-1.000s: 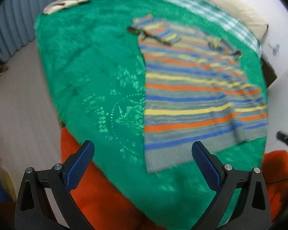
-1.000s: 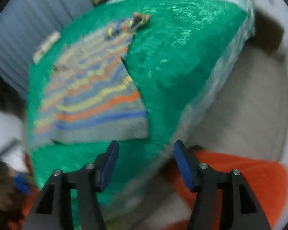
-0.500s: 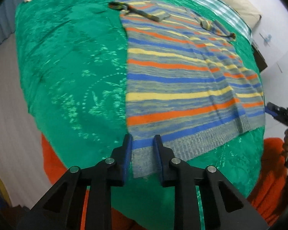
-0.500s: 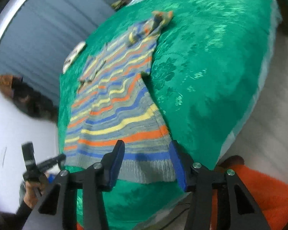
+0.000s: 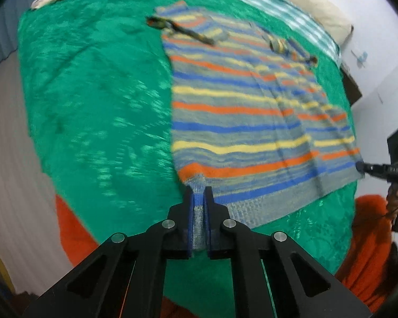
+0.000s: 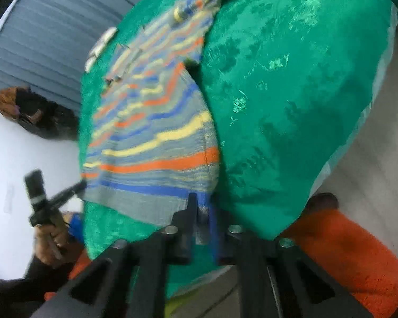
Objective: Fold small clothes
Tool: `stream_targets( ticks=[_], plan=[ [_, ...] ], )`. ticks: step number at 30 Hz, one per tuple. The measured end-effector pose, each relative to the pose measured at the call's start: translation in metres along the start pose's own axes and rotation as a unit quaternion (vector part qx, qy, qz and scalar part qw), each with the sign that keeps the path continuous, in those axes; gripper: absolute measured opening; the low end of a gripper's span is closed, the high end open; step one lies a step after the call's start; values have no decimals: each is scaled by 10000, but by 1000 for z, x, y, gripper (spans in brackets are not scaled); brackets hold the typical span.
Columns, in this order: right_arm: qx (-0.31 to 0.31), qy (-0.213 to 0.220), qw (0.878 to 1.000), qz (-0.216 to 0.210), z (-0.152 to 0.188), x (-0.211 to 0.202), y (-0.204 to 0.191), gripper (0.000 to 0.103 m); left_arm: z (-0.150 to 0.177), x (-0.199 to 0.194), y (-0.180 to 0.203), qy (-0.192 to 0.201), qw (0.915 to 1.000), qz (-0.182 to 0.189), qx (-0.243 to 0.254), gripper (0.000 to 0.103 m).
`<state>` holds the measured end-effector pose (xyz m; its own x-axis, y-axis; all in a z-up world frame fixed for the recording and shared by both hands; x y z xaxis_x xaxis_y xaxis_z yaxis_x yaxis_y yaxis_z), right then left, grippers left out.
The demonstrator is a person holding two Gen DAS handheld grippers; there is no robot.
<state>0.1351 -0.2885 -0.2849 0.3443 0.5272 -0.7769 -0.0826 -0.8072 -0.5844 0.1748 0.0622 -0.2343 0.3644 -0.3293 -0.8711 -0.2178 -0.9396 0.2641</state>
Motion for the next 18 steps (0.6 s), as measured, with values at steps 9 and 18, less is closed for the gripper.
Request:
stream_targets(
  ticks=[9, 18],
  plan=[
    [-235, 261, 9984, -439, 13, -45, -69, 5, -3, -49, -7, 218, 9997, 1, 82, 4],
    [20, -357, 9978, 552, 55, 0, -14, 5, 40, 4, -21, -379, 9984, -408, 119, 4]
  ],
)
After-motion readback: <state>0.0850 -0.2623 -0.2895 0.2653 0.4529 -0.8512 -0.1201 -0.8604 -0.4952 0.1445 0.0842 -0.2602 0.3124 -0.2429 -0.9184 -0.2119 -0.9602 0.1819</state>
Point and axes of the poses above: each gripper's, at about its wrist camera, not at the fingertips, and x roughly the way its jaws point, y to its right, z to its underside, the point moved 6 cm from there along x, roughly the way its jaws point, and after that the axes turned 1 degree about -z, right-handed, at the moved point
